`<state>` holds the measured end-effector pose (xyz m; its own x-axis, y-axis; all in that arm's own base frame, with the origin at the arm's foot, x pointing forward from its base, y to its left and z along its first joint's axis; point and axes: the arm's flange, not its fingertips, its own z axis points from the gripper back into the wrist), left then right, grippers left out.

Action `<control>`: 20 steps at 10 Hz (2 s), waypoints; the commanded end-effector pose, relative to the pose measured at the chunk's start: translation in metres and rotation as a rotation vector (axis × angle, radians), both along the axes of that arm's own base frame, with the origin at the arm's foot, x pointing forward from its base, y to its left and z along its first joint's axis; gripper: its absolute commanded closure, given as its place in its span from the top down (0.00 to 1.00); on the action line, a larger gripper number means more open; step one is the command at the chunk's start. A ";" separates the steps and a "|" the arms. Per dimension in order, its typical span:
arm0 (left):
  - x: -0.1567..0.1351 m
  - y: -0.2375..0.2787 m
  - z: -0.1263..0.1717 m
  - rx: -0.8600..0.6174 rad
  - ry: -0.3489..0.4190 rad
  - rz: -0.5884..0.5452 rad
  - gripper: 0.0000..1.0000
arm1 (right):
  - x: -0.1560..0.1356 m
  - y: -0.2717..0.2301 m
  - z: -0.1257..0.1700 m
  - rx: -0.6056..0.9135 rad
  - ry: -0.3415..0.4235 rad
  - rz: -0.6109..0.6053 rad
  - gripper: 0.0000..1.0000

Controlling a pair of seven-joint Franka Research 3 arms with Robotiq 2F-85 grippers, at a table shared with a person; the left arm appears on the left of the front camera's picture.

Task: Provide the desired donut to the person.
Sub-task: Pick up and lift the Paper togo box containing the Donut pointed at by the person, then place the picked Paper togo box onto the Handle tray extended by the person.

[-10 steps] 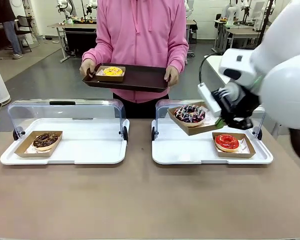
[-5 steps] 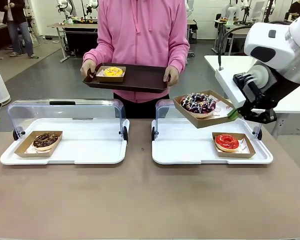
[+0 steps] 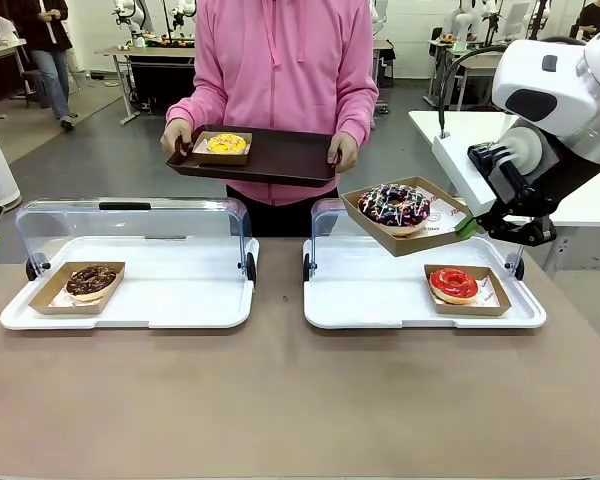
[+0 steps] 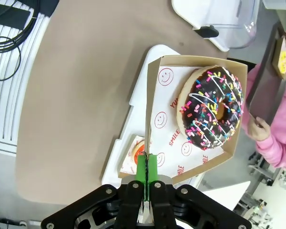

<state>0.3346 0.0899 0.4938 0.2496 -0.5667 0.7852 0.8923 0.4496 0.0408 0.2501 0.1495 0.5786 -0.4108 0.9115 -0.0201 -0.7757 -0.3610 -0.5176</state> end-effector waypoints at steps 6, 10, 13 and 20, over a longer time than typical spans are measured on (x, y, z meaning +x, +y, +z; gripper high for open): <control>0.000 0.000 -0.001 -0.015 -0.007 -0.004 1.00 | -0.001 -0.001 0.000 -0.012 -0.004 0.006 0.00; 0.000 0.000 -0.001 -0.015 -0.007 -0.004 1.00 | -0.001 -0.001 0.000 -0.012 -0.004 0.006 0.00; 0.000 0.000 -0.001 -0.015 -0.007 -0.004 1.00 | -0.001 -0.001 0.000 -0.012 -0.004 0.006 0.00; 0.000 0.000 -0.001 -0.015 -0.007 -0.004 1.00 | -0.001 -0.001 0.000 -0.012 -0.004 0.006 0.00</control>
